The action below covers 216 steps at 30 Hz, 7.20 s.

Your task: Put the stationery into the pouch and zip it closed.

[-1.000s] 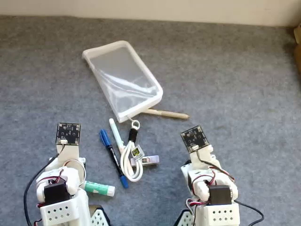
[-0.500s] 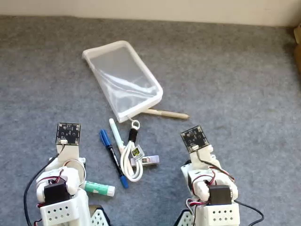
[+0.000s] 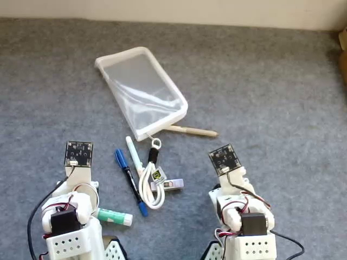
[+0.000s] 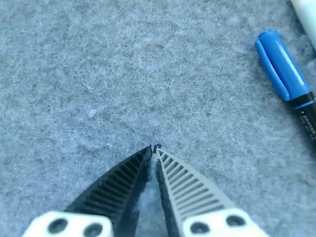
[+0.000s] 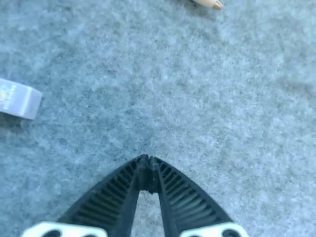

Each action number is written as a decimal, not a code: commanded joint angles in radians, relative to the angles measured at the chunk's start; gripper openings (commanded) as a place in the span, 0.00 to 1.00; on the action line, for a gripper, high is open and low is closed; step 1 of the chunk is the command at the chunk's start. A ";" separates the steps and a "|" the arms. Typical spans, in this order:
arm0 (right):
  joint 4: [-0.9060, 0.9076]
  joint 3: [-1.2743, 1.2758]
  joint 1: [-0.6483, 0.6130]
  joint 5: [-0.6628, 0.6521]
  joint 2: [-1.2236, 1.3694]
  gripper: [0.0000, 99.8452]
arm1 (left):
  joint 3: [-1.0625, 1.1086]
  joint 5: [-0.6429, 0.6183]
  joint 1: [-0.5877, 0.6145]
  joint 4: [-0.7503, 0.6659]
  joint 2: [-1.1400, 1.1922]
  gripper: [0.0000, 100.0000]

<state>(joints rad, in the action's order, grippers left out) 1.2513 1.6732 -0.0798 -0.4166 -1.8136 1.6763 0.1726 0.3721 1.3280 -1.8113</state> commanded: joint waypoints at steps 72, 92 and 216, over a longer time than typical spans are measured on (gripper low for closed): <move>-0.484 -1.148 -0.653 0.585 1.629 0.14 | 0.018 -0.012 -0.002 0.005 -0.010 0.04; -0.489 -1.234 -0.598 0.624 1.876 0.14 | 0.018 -0.012 -0.002 0.005 -0.010 0.04; -0.427 -0.908 -0.694 0.410 1.171 0.00 | -0.002 -0.219 -0.280 -0.473 -0.012 0.33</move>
<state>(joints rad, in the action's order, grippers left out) 0.8493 0.7772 -0.7580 0.0008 -0.5923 1.6717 -0.0407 0.1097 0.8938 -1.8113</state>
